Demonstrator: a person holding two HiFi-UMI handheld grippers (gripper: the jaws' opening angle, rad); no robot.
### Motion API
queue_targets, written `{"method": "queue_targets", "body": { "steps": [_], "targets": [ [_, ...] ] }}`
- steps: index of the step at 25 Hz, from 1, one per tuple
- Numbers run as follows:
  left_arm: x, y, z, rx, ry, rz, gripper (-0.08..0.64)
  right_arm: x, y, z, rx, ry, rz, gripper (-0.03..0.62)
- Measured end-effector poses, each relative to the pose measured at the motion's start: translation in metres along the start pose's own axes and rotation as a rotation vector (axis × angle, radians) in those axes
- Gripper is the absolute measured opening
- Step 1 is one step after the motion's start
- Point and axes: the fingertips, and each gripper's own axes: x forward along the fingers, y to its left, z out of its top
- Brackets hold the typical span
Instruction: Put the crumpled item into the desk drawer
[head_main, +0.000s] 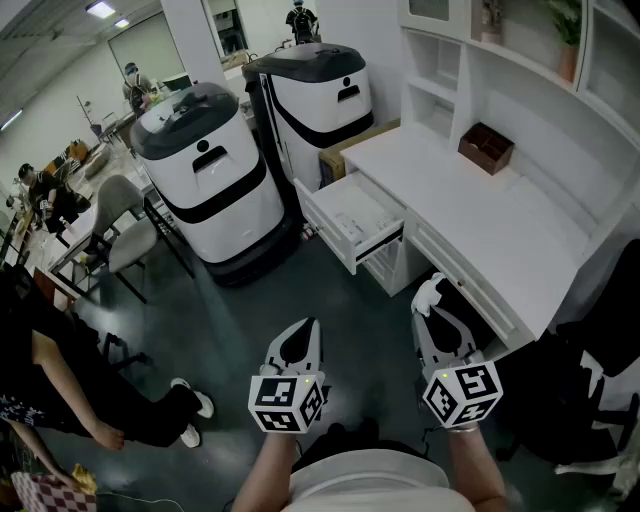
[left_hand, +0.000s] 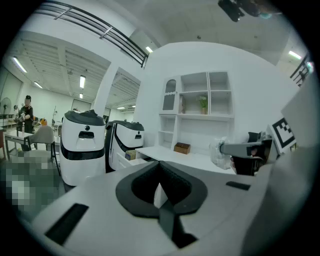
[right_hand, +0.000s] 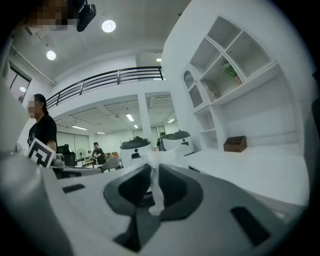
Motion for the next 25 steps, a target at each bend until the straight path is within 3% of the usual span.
{"method": "queue_targets", "body": {
  "steps": [25],
  "targets": [
    [-0.006, -0.012, -0.003, 0.015, -0.013, 0.025, -0.006, -0.013, -0.004, 0.006, 0.016, -0.045, 0.036, 0.058]
  ]
}}
